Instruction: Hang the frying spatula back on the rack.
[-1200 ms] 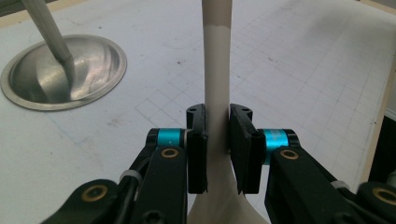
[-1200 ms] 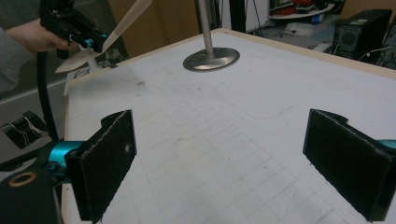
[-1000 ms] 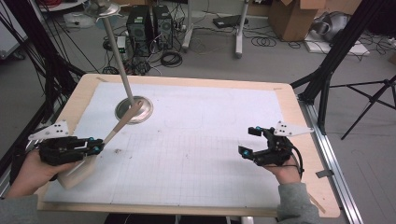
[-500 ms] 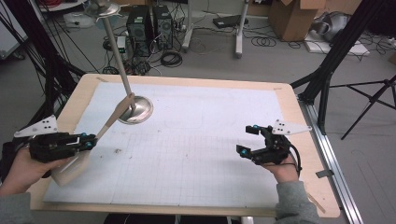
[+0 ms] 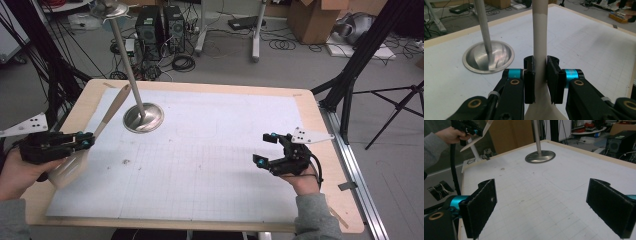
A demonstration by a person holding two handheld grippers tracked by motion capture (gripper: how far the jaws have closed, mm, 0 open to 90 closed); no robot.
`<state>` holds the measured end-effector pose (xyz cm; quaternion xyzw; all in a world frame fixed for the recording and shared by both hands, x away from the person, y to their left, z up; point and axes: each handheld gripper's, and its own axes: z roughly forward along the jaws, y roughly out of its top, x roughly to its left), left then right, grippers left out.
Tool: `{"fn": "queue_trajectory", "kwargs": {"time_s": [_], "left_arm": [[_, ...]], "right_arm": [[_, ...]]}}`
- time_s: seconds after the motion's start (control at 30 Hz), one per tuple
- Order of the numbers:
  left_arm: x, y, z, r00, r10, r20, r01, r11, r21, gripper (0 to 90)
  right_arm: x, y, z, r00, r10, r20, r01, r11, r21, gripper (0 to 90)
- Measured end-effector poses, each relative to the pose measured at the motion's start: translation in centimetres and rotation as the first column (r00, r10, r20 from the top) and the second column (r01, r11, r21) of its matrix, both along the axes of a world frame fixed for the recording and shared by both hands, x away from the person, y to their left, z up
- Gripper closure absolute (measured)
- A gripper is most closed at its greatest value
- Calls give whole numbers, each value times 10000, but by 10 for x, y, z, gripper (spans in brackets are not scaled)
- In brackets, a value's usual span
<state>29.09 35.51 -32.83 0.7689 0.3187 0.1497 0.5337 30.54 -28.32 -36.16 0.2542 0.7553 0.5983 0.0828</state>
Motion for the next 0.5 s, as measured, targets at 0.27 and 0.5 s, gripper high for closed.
{"fn": "queue_trajectory", "kwargs": {"time_s": [0.27, 0.5], "left_arm": [[5, 8, 10, 9997, 220, 102, -220, 9997, -47, 772], [8, 13, 20, 9986, 473, 217, -477, 9987, 189, 772]], "right_arm": [[0, -2, 1, 10000, -66, 64, 65, 10000, 42, 86], [1, -1, 0, 10000, -37, 76, 37, 10000, -54, 86]]}}
